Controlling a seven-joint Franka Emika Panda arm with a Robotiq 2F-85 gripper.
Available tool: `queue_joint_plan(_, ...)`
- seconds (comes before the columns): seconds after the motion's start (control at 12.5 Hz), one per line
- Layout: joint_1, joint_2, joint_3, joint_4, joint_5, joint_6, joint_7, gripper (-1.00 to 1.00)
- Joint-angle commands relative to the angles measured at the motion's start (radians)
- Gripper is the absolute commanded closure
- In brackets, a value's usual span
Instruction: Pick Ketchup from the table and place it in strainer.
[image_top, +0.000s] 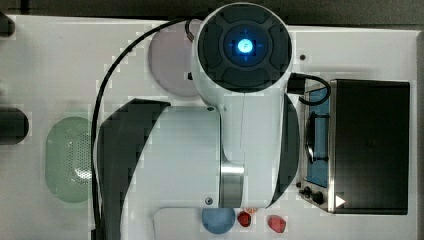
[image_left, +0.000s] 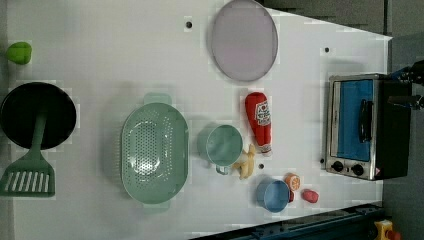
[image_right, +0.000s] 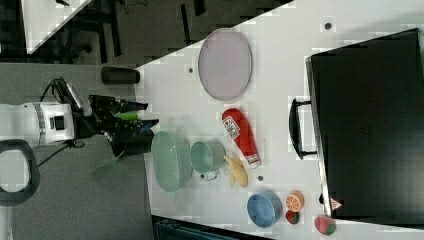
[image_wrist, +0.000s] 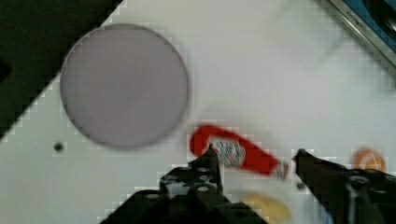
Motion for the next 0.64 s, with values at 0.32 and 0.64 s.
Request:
queue_joint_plan(0.32,-0.101,-0.205,0.062,-0.156,0.027,-0.138,-0.081,-1.00)
queue_joint_plan(0.64,-0.095,-0.137,0.096,-0.227,0.028,-0.036,-0.295,-1.00)
